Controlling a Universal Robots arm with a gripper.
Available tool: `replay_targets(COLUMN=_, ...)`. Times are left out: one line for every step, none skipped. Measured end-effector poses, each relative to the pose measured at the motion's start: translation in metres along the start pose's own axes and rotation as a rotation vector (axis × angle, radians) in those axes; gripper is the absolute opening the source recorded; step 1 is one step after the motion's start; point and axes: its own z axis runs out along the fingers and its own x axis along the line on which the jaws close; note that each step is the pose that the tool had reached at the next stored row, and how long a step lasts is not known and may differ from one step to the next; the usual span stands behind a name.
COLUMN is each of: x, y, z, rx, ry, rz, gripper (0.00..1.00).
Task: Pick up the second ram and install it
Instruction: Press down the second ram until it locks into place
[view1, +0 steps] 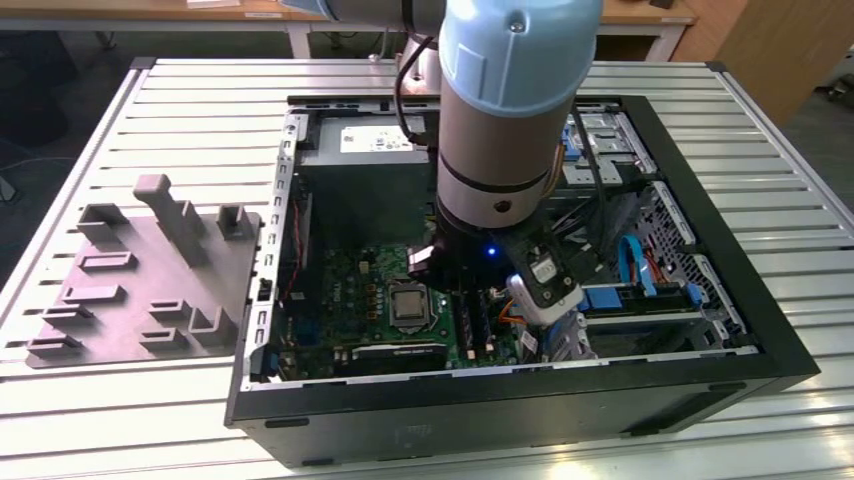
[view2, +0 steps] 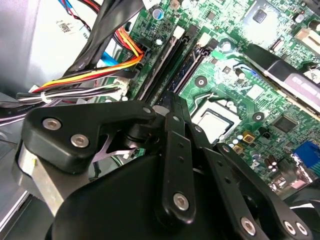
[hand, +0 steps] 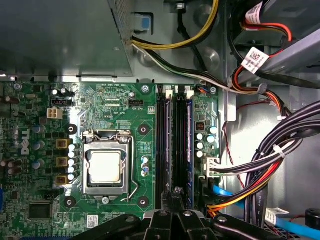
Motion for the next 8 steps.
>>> replay_targets(x=0.0, y=0.0, z=0.0, rx=0.0, ry=0.0, rz=0.0, gripper=0.1)
replay_targets(x=0.0, y=0.0, z=0.0, rx=0.0, ry=0.0, rz=0.0, gripper=0.1)
replay_targets(x=0.0, y=0.0, z=0.0002, rx=-0.0002, ry=-0.0001, rz=0.0, gripper=0.1)
replay_targets(x=0.0, y=0.0001, z=0.0004, rx=0.0, ry=-0.0001, rz=0.0, gripper=0.1)
replay_targets(x=0.0, y=0.0, z=0.0006, rx=0.002, ry=-0.0001, rz=0.0, gripper=0.1)
replay_targets(x=0.0, y=-0.0002, z=0.0006, rx=0.0047, ry=0.0, rz=0.0, gripper=0.1)
replay_targets(x=0.0, y=-0.0005, z=0.0006, rx=0.0073, ry=0.0003, rz=0.0, gripper=0.1)
replay_targets(x=0.0, y=-0.0006, z=0.001, rx=0.0087, ry=0.0004, rz=0.0, gripper=0.1)
